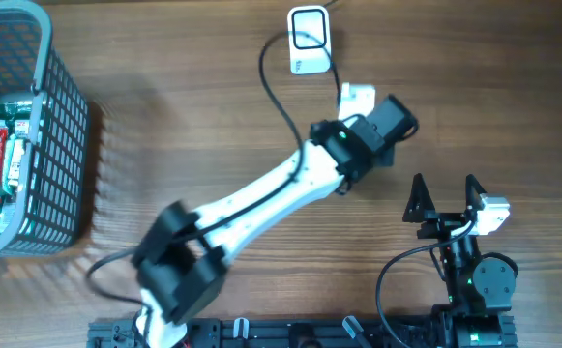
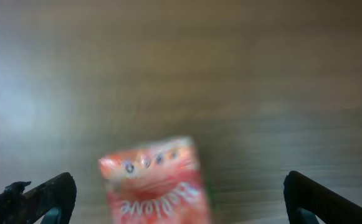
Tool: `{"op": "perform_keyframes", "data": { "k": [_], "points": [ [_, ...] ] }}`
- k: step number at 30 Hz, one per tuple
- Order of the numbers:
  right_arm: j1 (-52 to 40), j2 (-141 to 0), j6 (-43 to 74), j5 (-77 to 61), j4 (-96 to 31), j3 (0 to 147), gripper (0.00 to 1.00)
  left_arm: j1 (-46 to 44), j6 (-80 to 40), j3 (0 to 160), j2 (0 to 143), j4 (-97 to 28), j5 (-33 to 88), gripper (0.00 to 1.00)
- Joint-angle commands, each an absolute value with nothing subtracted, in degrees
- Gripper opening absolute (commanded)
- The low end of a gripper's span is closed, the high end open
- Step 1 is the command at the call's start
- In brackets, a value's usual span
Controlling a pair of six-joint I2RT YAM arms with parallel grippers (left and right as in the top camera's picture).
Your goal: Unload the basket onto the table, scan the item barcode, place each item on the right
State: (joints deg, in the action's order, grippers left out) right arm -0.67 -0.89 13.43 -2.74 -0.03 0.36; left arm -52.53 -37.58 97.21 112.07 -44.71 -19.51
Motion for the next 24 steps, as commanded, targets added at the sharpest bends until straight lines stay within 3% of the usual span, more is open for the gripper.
{"op": "perform_keyframes", "data": {
  "k": [1,7,12,17,24],
  "points": [
    [-0.95,-0.43,13.65,-2.59,0.12,0.30,1.00,-49.54,-25.69,103.18,101.60,-46.37,-26.55,1.00],
    [-0.95,-0.43,13.65,-2.59,0.12,0.30,1.00,-39.05,-18.15,105.14,90.94,-52.86,-45.25,1.00],
    [-0.95,-0.43,13.67,-2.59,0.12,0.30,1.00,-21.96,-6.09,105.14,82.85,-55.11,-44.86,1.00],
    [-0.95,-0.43,13.63,-2.59,0.12,0.30,1.00,-1.02,4.78,105.12,78.89,-53.21,-37.50,1.00],
    [-0.95,-0.43,13.63,-2.59,0.12,0.30,1.00,28.14,11.90,105.06,82.54,-52.16,-11.33,1.00]
  ]
}}
